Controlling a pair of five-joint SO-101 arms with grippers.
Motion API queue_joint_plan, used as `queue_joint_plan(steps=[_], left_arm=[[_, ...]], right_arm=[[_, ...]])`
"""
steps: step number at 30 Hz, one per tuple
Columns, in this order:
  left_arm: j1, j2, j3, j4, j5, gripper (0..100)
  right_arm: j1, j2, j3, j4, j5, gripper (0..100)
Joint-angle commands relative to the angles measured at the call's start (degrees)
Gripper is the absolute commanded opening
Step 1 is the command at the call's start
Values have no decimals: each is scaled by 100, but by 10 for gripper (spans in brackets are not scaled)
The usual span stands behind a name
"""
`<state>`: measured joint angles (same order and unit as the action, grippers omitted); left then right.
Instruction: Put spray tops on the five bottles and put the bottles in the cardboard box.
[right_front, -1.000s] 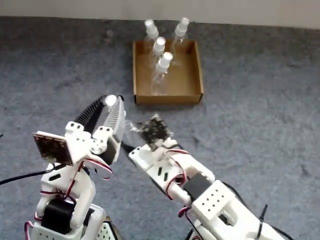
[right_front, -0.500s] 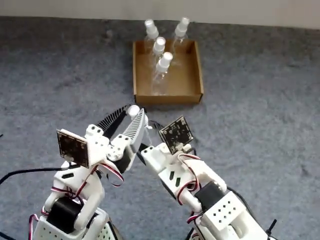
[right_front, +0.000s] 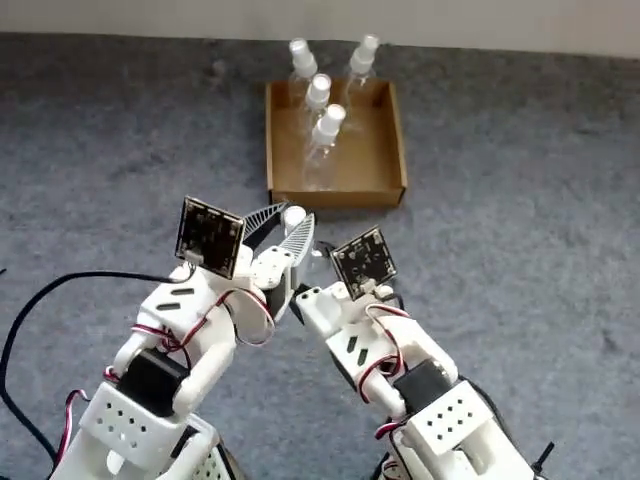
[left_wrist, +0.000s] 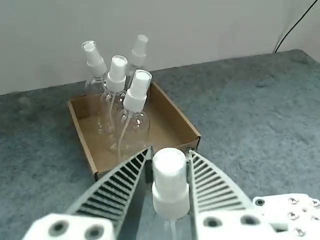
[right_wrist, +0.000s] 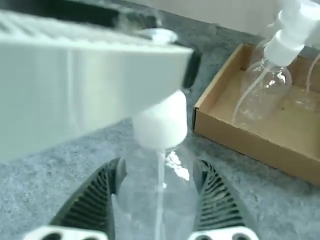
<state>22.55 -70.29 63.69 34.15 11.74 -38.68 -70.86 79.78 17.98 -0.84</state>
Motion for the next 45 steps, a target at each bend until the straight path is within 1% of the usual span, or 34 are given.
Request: queue_joint_plan(steps=[1,5,9,11,14,15,17,23,27,29,30,35,37,45], left_arm=[[75,251,-189,404,-325,5],[40,286,-541,791,-879,5],[31,295,-1059,1582,-1451,9],[31,295,-1305,1916,-1582,53],[31,295,-1508,2171,-1697,156],[31,286,-1543,2180,-1688,181],[31,259,-1569,2136,-1688,191],[22,295,-2009,2145,-1688,157],[22,286,-2009,2145,-1697,130],[-13,251,-1824,2145,-1705,111],[-136,251,-1736,2145,-1705,104],[-1112,242,-1314,2136,-1670,98],[-1393,242,-1051,2127,-1670,98],[-1481,242,347,1486,-1653,102]], right_arm=[[101,-198,-163,-48,-70,5],[101,-189,-154,-48,-70,5],[101,-171,-154,-48,-70,5],[101,-171,-154,-48,-70,5],[101,-171,-145,-48,-70,5],[101,-171,-145,-48,-70,5],[101,-171,-119,-48,-70,5],[84,-171,119,-48,-70,5],[110,-171,110,-75,-70,5],[92,-171,119,-330,-70,5],[110,-163,136,-418,-70,5],[418,-163,127,-470,-79,5],[514,-163,127,-470,-79,5],[866,-154,84,-479,-79,5]])
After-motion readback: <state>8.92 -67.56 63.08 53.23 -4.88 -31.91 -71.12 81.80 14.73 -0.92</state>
